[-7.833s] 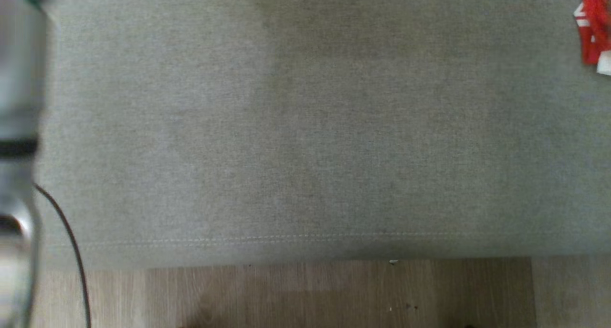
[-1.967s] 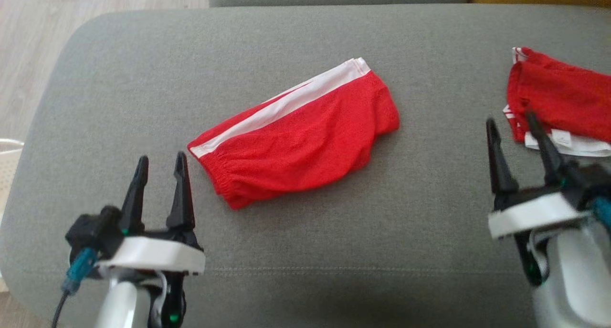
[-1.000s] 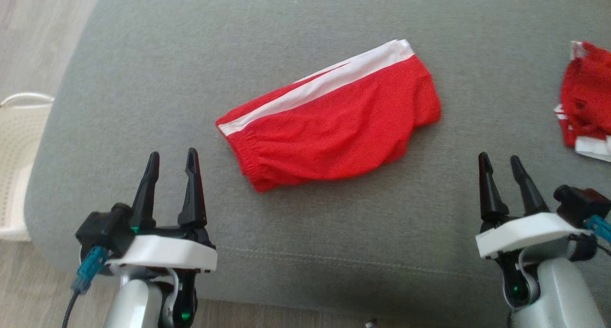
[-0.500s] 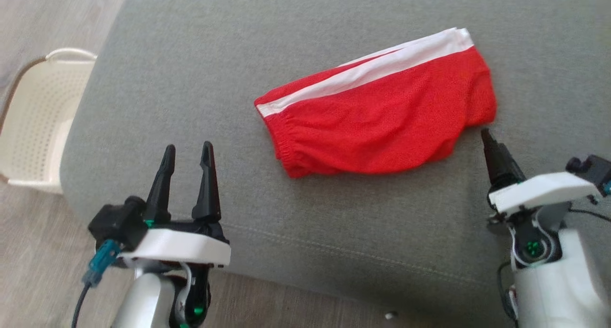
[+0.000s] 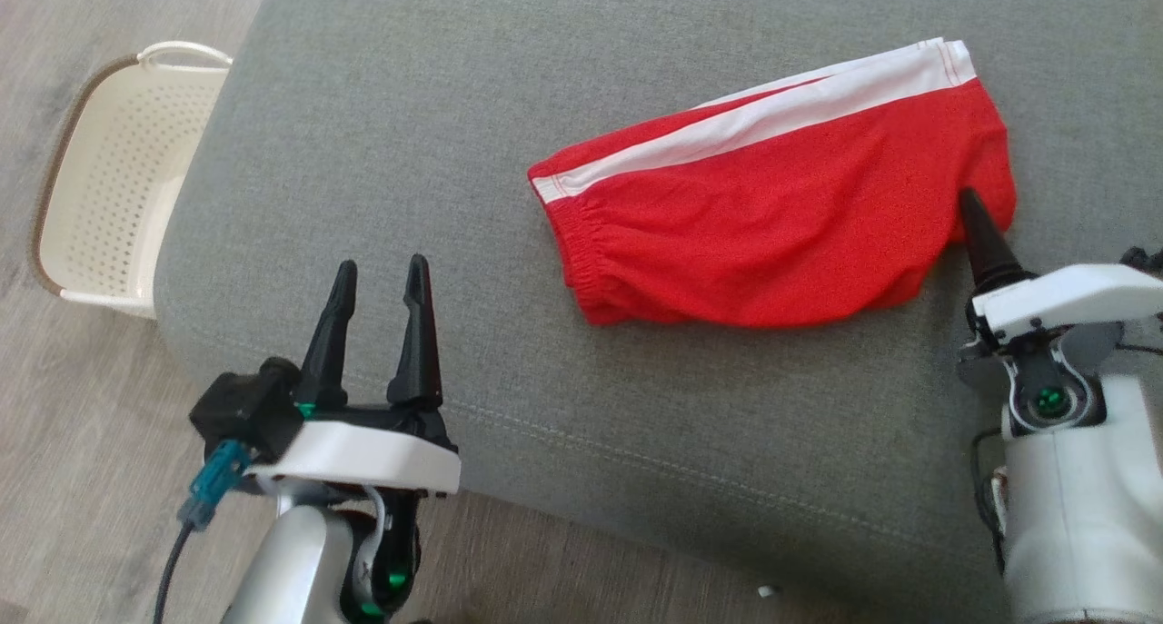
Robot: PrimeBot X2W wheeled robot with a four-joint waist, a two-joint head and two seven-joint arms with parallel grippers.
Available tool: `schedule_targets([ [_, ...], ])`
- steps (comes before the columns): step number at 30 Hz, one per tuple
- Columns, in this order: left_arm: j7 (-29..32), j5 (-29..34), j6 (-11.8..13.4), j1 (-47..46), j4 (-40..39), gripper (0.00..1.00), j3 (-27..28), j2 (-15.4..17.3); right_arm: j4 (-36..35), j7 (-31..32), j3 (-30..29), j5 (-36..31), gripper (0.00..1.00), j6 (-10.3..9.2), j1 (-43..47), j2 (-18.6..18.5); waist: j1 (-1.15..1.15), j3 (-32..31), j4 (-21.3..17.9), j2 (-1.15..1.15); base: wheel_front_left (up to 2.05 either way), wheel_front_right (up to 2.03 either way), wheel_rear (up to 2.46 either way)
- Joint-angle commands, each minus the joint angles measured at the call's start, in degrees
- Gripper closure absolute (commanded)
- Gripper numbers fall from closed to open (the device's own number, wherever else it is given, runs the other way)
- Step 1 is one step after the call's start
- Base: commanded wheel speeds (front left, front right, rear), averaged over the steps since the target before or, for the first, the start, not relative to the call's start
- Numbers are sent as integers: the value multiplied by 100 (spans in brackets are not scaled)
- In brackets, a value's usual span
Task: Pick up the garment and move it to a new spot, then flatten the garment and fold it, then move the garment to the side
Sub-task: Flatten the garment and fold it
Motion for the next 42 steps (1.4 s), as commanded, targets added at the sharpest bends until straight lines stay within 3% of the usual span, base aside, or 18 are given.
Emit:
schedule_targets([
  [1, -70, -37, 24, -177, -187, 0, 149, 19, 143, 106, 150, -61, 0, 43, -158, 126, 0, 22, 26, 0, 0, 0, 0],
  [15, -70, -160, 119, -300, -330, 0, 25, 19, 1071, 350, 9, -983, 0, 43, -842, 106, 0, 167, 150, 0, 0, 0, 0],
  [16, -70, -159, 128, -299, -345, 0, 22, 19, 1103, 371, 13, -1008, 15, 43, -876, 110, 0, 167, 151, 0, 0, 0, 0],
  [17, -70, -156, 134, -298, -354, 0, 19, 19, 1121, 385, 28, -1030, 62, 43, -904, 115, 0, 166, 150, 0, 0, 0, 0],
  [18, -70, -150, 136, -297, -357, 0, 20, 19, 1112, 371, 57, -1051, 89, 43, -923, 119, 0, 162, 145, 0, 0, 0, 0],
  [19, -70, -142, 136, -295, -355, 0, 23, 19, 1096, 338, 79, -1061, 100, 43, -929, 123, 0, 156, 137, 0, 0, 0, 0],
  [34, -70, -7, 45, -269, -263, 0, 161, 19, 476, -836, 103, -940, 100, 43, -572, -13, 0, -72, -287, 0, 0, 0, 0],
  [42, -70, 49, -3, -197, -210, 0, 218, 19, 263, -1502, -297, -1070, 100, 43, -190, -116, 0, -254, -544, 0, 0, 0, 0],
])
